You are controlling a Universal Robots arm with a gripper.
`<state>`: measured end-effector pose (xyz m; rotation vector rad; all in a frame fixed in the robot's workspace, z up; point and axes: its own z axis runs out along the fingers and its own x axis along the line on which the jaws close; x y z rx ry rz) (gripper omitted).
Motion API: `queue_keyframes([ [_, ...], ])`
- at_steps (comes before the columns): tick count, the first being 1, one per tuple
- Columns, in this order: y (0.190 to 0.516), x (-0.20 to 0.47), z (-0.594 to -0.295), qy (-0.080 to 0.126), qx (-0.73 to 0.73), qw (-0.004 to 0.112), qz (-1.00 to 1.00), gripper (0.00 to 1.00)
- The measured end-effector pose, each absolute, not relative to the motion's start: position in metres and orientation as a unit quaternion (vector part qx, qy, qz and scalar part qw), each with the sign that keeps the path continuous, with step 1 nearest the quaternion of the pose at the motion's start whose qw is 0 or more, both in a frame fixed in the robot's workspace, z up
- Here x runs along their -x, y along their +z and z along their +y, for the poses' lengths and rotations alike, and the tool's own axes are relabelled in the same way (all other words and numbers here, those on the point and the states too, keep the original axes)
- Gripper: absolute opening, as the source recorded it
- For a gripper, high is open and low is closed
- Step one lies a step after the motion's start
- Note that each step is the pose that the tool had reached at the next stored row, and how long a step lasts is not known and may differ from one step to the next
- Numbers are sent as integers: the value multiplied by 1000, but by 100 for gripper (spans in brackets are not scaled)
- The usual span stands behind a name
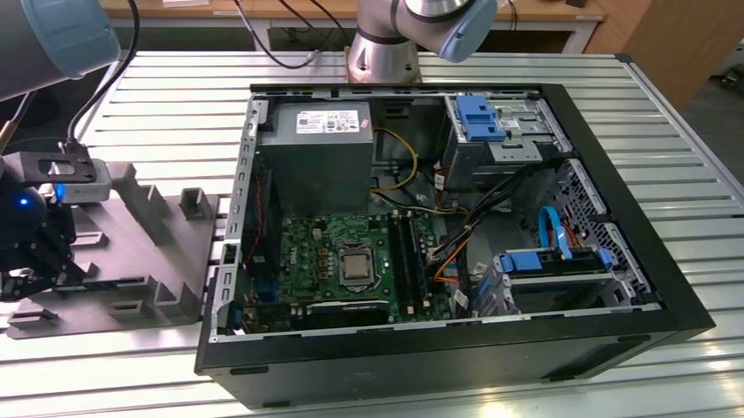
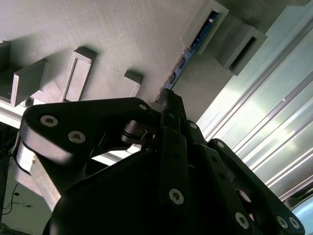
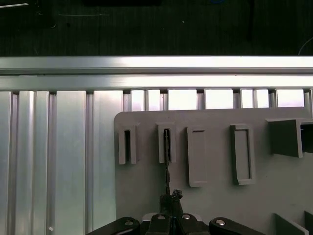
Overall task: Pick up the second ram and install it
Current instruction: 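Pick up the second ram and move it above second insertion slot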
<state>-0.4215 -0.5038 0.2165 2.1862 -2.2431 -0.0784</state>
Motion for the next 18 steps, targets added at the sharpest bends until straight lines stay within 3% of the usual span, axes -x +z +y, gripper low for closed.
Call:
queue_keyframes([
  [5, 216, 422, -504, -25, -698, 4, -716, 16],
  [9, 217, 422, -504, -25, -698, 4, -716, 36],
  [18, 212, 422, -504, -25, -721, 5, -692, 36],
])
